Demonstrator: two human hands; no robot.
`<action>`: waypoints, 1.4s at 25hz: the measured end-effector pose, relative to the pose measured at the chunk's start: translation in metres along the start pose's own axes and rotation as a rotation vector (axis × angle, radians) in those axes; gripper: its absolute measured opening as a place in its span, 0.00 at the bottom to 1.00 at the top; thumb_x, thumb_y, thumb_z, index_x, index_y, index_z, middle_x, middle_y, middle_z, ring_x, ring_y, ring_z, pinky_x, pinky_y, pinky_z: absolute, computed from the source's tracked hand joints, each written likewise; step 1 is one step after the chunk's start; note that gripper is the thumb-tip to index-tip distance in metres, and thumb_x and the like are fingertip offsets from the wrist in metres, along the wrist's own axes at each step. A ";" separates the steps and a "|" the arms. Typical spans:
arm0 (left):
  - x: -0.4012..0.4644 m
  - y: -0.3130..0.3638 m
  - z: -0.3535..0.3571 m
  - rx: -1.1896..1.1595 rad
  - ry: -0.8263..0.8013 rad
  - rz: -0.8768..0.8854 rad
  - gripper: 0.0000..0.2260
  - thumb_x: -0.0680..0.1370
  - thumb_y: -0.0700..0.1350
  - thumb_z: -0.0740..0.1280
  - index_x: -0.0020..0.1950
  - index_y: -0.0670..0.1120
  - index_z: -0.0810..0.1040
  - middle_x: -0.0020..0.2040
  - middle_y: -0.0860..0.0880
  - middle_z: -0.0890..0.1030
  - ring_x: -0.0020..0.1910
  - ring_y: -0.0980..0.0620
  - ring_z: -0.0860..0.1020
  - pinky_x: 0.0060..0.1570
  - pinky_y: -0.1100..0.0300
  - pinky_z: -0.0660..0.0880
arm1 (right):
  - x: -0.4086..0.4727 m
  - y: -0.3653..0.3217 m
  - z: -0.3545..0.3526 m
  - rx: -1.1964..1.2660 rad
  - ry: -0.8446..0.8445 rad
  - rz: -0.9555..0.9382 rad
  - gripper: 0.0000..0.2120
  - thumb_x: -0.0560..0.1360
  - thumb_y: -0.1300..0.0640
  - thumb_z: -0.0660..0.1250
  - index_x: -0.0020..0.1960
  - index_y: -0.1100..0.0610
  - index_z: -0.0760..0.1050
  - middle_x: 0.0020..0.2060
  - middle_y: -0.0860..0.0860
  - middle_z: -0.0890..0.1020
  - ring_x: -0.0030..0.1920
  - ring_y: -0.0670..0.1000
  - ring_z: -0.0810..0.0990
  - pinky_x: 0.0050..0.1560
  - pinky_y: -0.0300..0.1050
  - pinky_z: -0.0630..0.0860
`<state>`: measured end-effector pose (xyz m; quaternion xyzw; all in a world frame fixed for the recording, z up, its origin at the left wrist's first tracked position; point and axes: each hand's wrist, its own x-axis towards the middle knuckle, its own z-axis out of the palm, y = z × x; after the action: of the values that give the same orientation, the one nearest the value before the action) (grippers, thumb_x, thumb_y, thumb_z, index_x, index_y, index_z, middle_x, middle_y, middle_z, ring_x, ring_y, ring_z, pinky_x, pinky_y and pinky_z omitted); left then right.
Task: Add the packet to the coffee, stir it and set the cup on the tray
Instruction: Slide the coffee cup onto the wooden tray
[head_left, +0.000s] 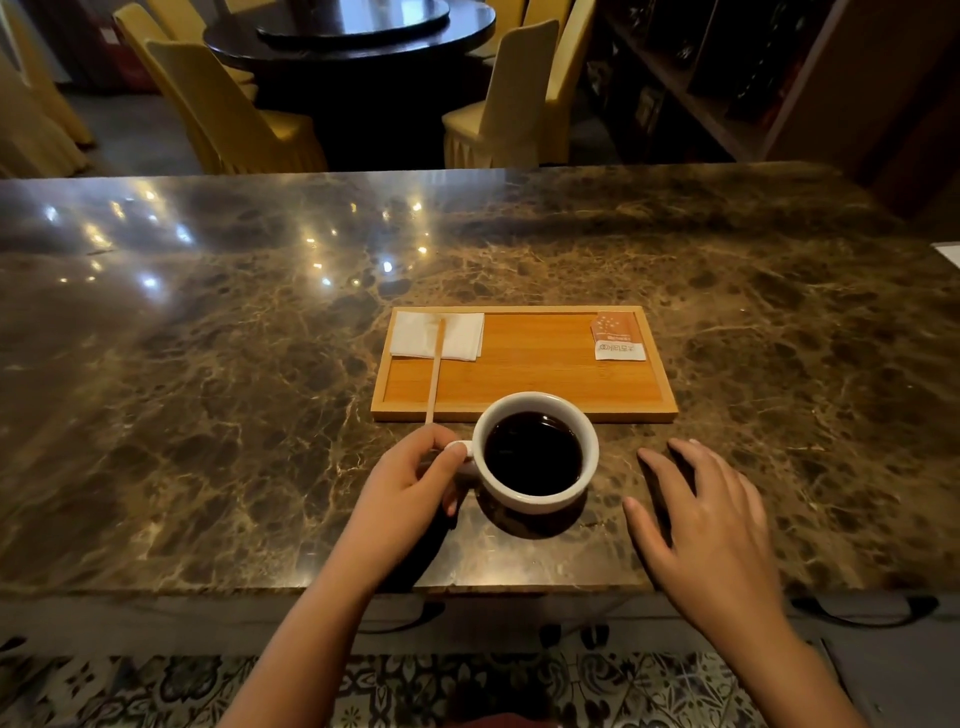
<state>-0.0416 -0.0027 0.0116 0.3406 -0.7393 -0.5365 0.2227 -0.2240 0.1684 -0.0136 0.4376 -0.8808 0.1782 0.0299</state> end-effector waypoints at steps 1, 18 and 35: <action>0.000 0.000 -0.001 -0.004 -0.010 0.000 0.09 0.78 0.46 0.60 0.43 0.45 0.77 0.30 0.49 0.77 0.29 0.53 0.75 0.35 0.63 0.74 | 0.000 0.000 0.000 -0.003 -0.001 -0.003 0.20 0.71 0.52 0.68 0.61 0.57 0.73 0.61 0.60 0.75 0.65 0.60 0.69 0.63 0.62 0.63; -0.003 0.009 0.008 -0.104 -0.027 -0.012 0.13 0.80 0.45 0.56 0.38 0.43 0.72 0.29 0.53 0.70 0.29 0.56 0.68 0.32 0.61 0.68 | 0.001 0.002 -0.001 -0.038 -0.015 -0.002 0.21 0.73 0.47 0.61 0.62 0.56 0.72 0.61 0.59 0.75 0.64 0.59 0.70 0.63 0.62 0.65; 0.105 0.050 -0.017 -0.201 -0.109 -0.050 0.14 0.81 0.44 0.53 0.36 0.46 0.70 0.37 0.42 0.69 0.27 0.57 0.66 0.30 0.65 0.65 | 0.003 0.002 -0.003 -0.051 -0.008 -0.012 0.22 0.71 0.45 0.59 0.59 0.56 0.75 0.59 0.58 0.78 0.62 0.60 0.74 0.60 0.61 0.68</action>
<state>-0.1131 -0.0818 0.0604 0.3052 -0.6840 -0.6311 0.2015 -0.2281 0.1678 -0.0109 0.4426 -0.8826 0.1539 0.0387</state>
